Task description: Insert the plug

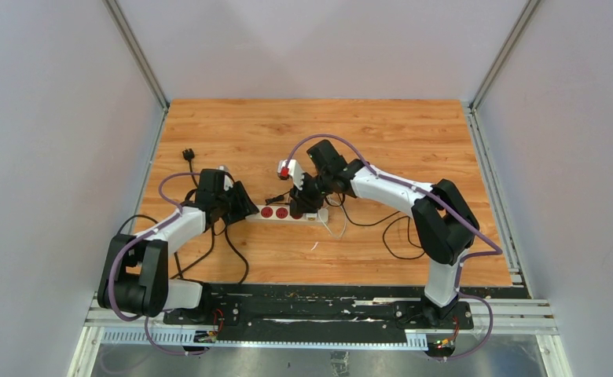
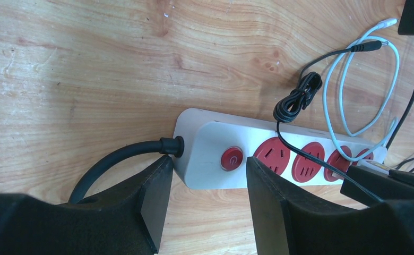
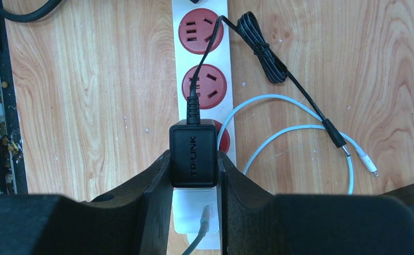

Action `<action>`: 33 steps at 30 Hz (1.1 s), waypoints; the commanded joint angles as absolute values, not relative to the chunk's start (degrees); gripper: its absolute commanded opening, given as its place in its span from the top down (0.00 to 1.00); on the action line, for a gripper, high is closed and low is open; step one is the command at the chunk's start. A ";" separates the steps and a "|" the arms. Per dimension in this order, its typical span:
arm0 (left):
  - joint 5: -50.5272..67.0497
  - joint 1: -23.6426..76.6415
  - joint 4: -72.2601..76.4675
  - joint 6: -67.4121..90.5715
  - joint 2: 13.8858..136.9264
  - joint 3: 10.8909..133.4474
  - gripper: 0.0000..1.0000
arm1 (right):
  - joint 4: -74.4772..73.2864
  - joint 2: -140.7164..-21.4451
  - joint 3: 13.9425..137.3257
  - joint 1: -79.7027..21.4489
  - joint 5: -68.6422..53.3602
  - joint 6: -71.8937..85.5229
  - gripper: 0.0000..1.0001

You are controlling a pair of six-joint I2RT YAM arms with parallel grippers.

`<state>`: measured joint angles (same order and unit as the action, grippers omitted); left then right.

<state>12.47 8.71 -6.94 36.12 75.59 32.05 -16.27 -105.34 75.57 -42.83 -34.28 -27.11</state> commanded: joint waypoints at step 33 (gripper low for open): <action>15.28 8.53 -5.71 35.22 77.64 36.79 0.45 | -18.80 -106.34 72.55 -47.07 -20.37 -30.51 1.00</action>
